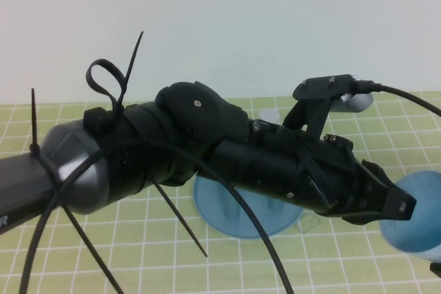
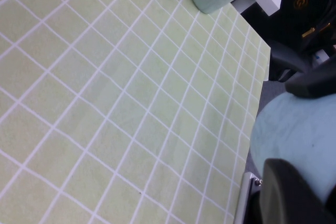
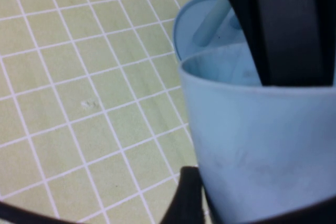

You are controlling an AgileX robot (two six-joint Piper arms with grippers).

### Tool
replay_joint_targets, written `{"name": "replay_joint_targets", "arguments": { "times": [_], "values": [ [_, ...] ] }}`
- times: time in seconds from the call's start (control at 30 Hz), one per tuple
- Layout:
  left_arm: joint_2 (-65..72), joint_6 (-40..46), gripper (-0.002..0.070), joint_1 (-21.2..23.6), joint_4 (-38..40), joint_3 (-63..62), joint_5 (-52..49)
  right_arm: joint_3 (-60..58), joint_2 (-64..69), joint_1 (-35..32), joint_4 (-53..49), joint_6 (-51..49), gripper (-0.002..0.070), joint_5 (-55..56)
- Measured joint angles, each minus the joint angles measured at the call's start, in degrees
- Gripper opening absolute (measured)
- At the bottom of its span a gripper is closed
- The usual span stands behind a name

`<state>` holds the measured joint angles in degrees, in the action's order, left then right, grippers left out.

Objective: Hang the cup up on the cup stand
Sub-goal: Adjust the cup with two arms

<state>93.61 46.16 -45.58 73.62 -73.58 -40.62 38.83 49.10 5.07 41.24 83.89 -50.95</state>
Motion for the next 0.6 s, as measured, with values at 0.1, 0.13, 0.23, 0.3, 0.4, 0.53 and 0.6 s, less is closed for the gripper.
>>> {"name": "replay_joint_targets", "arguments": {
  "times": [0.1,0.13,0.23,0.3,0.4,0.53,0.6],
  "values": [
    [0.00,0.00,0.0000,0.00,0.13,0.00,0.00,0.00,0.00,0.00,0.00,0.09,0.0608,0.00],
    [0.00,0.00,0.0000,0.00,0.13,0.00,0.00,0.00,0.00,0.00,0.00,0.09,0.0604,0.00],
    [0.00,0.00,0.0001,0.00,0.13,0.00,0.00,0.00,0.00,0.00,0.00,0.09,0.0601,0.00],
    [0.00,0.00,0.0001,0.00,0.13,0.00,0.00,0.00,0.00,0.00,0.00,0.09,0.0601,0.00],
    [0.00,0.70,0.0005,0.00,0.13,0.00,0.00,0.00,0.00,0.00,0.00,0.09,0.0601,0.00],
    [0.00,1.11,0.0099,0.55,-0.01,0.00,0.00,0.00,0.00,0.00,0.00,0.09,0.0601,0.00],
    [0.00,0.44,0.0172,1.41,-0.01,0.00,-0.94,0.00,0.00,0.00,0.00,0.09,0.0600,-0.14]
  ]
}}
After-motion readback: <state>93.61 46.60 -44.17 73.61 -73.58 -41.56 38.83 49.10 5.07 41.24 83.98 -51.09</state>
